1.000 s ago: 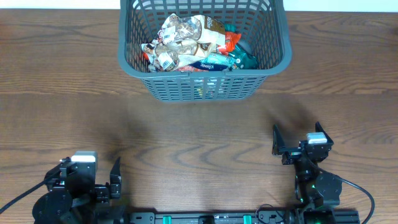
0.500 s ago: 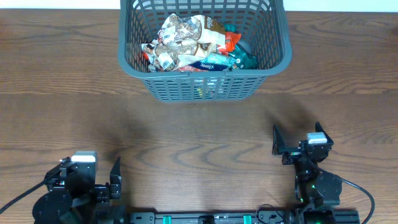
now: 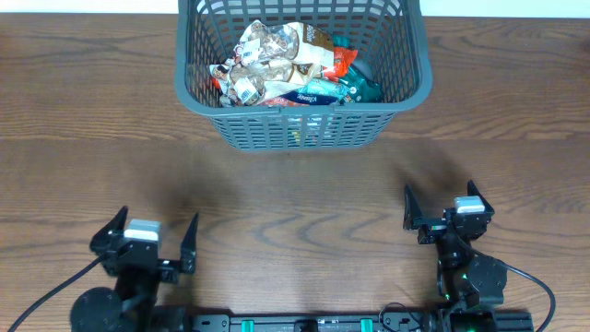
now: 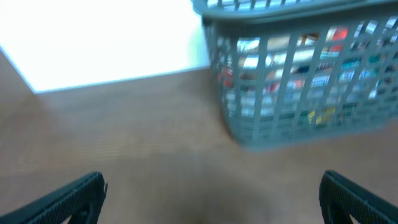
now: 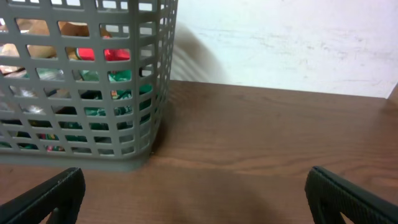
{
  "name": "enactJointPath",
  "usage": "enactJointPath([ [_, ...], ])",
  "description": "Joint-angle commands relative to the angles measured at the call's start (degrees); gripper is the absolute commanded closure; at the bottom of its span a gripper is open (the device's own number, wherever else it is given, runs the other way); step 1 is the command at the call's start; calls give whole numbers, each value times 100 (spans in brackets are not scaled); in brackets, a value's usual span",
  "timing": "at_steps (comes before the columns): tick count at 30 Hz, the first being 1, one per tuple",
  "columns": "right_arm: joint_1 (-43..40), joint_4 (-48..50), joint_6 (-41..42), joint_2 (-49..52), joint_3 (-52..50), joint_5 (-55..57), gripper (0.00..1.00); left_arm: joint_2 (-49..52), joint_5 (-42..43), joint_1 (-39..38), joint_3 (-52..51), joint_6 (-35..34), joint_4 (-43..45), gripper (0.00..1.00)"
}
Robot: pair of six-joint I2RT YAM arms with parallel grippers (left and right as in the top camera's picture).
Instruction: Pack container
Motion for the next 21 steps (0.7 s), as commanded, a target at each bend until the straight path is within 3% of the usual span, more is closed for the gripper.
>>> enactJointPath([
  [1,44,-2,-92,-35,-35,-50,1,-184,291,-31,-608,-205,726,1],
  [10,44,-2,-92,-37,-35,-50,1,-208,243,-315,-1954,-192,2820,1],
  [21,44,-2,-92,-37,-35,-50,1,-208,243,-407,-2905,-304,3082,1],
])
